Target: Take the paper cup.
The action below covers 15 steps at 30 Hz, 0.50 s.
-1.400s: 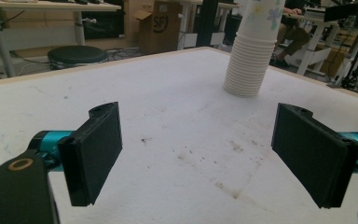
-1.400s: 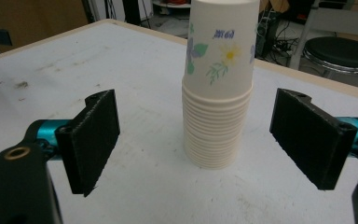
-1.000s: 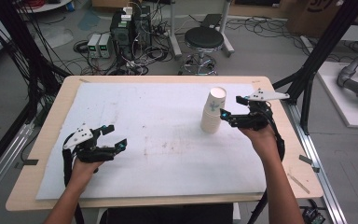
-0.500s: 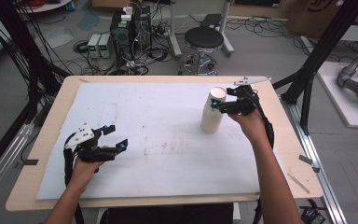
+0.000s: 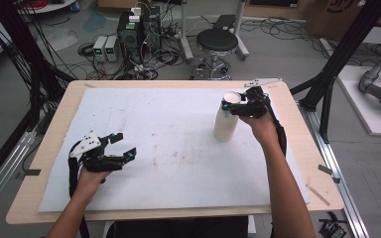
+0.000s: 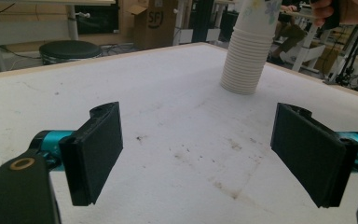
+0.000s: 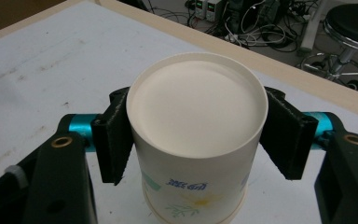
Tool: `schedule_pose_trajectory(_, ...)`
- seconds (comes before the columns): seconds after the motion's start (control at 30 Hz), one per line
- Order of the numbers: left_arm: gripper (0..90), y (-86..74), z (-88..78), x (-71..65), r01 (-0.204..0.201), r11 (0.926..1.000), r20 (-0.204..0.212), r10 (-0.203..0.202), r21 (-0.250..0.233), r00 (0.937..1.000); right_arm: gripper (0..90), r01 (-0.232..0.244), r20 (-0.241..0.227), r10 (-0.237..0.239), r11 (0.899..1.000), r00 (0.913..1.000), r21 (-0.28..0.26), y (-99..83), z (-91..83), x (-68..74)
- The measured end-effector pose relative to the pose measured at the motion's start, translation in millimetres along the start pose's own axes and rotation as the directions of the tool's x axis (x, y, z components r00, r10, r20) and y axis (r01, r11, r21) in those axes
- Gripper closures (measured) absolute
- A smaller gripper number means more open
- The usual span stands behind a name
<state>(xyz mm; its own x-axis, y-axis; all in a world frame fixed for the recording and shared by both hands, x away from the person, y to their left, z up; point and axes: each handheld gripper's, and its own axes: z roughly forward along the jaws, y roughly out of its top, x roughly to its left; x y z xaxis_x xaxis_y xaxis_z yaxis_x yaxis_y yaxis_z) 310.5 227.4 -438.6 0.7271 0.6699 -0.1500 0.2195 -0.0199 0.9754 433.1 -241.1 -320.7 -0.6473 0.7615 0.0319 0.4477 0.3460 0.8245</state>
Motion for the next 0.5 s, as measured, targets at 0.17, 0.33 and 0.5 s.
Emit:
schedule_pose_trajectory(0.17, 16.7, 0.0, 0.4, -0.2, 0.003, 1.0, 0.002, -0.003, -0.001, 1.0, 33.6, 0.022, 0.009, -0.022, 0.999, 0.9997, -0.027, 4.2, -5.0, 2.0)
schedule_pose_trajectory(0.33, 16.8, 0.2, 0.3, -0.5, 0.002, 1.0, 0.005, -0.002, -0.001, 1.0, 34.4, 0.026, 0.025, -0.024, 0.995, 0.9994, -0.092, 18.1, -26.0, 5.8)
schedule_pose_trajectory(0.5, 16.9, 0.4, -0.1, -1.4, 0.005, 1.0, 0.01, -0.005, -0.007, 0.9999, 35.8, 0.028, 0.026, -0.026, 0.994, 0.9993, -0.103, 25.6, -41.3, 7.4)
